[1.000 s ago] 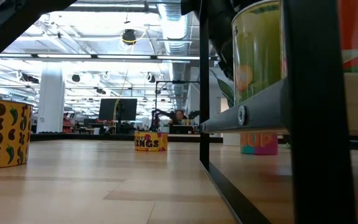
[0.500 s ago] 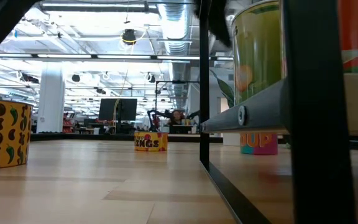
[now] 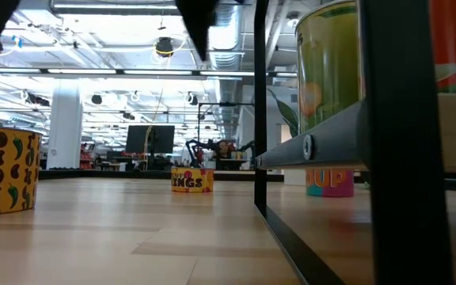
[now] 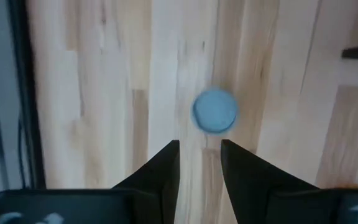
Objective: Pick and place cans onto a shelf
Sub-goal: Put the pink canned chicken soup on the shelf
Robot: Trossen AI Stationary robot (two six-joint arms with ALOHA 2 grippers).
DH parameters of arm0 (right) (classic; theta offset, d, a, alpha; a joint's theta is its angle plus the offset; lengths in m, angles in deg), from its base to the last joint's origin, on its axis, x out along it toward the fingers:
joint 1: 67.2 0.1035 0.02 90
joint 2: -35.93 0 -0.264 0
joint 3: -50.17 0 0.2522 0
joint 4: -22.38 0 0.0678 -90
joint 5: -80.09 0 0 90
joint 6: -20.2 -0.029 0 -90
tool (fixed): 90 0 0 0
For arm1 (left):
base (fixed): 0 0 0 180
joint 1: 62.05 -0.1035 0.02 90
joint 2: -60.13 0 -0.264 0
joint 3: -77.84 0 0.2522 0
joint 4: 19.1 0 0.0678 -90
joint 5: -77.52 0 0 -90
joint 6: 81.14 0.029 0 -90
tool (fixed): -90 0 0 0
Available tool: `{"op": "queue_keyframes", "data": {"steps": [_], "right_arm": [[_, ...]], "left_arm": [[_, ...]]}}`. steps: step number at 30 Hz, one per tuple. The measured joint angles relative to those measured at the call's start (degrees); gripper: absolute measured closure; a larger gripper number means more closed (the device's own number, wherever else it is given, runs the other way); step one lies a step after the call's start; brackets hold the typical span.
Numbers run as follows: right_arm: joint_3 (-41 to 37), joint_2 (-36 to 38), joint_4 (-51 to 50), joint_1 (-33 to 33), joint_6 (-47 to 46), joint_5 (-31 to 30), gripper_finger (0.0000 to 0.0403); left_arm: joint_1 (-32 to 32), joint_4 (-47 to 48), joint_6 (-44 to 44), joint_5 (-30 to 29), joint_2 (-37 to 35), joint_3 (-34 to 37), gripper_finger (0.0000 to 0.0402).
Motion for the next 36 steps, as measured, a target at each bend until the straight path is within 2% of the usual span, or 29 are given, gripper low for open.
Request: {"op": "queue_keyframes", "data": {"steps": [3,9,14,18,24,31,36], "right_arm": [[0.00,0.16,0.04,-2.91,4.64,2.10,0.0374],[0.00,0.22,0.03,-5.36,11.08,0.30,0.0375],[0.00,0.22,0.03,-9.75,16.44,-0.18,0.0381],[0.00,0.22,0.03,-13.93,18.75,-0.15,0.0381],[0.00,0.22,0.01,-20.12,24.44,1.87,0.0371],[-0.13,0.20,0.04,-26.91,30.37,7.96,0.0370],[-7.93,0.63,1.26,-31.19,35.38,9.32,0.0369]], "left_arm": [[1.30,0.20,-3.50,-1.74,-5.69,8.64,0.0294],[3.78,-3.19,-16.22,-8.97,-21.41,30.54,0.0294],[5.95,-12.32,-26.12,-9.05,-35.39,47.96,0.0294],[7.59,-19.55,-32.59,-9.02,-44.34,57.38,0.0294],[9.67,-27.62,-33.99,-9.08,-52.58,64.02,0.0294],[11.23,-34.35,-25.51,-10.52,-55.22,65.65,0.0294],[11.58,-38.53,-17.27,-12.00,-55.20,65.67,0.0294]]}}
